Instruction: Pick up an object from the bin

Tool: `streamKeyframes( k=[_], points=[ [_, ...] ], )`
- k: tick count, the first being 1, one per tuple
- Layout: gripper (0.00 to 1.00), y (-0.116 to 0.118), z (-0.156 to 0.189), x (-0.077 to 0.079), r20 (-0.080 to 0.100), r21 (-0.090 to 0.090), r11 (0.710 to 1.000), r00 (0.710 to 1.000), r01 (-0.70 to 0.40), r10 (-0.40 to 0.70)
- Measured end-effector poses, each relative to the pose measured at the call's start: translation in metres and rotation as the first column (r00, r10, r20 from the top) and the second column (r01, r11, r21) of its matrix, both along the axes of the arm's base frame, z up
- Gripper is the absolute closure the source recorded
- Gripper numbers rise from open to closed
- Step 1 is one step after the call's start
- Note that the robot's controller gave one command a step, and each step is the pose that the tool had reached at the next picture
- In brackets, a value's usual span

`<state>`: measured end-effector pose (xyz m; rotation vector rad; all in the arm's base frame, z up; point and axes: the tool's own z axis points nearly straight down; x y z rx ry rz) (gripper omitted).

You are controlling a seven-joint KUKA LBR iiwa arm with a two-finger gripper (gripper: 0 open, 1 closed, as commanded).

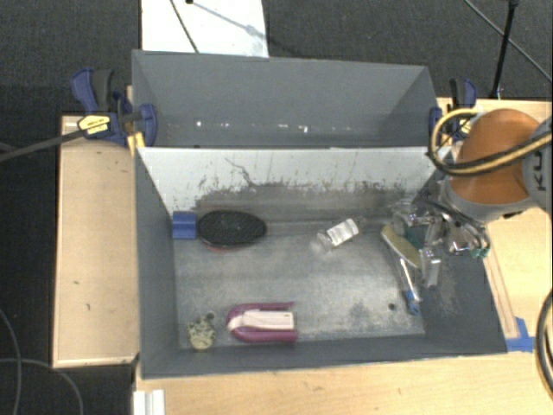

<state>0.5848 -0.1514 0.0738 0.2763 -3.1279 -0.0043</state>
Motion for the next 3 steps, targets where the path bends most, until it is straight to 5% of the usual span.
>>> streamKeyframes(
  k=[1,2,3],
  points=[
    [0.0,0.002,0.036,-0.046,0.005,-0.003,0.997,0.997,-0.083,0.083],
    [0.0,0.004,-0.001,-0.01,0.005,0.006,0.924,0.924,-0.383,0.383],
    [1.0,0.004,0.0,-0.009,0.008,0.004,0.924,0.924,-0.382,0.382]
  ],
)
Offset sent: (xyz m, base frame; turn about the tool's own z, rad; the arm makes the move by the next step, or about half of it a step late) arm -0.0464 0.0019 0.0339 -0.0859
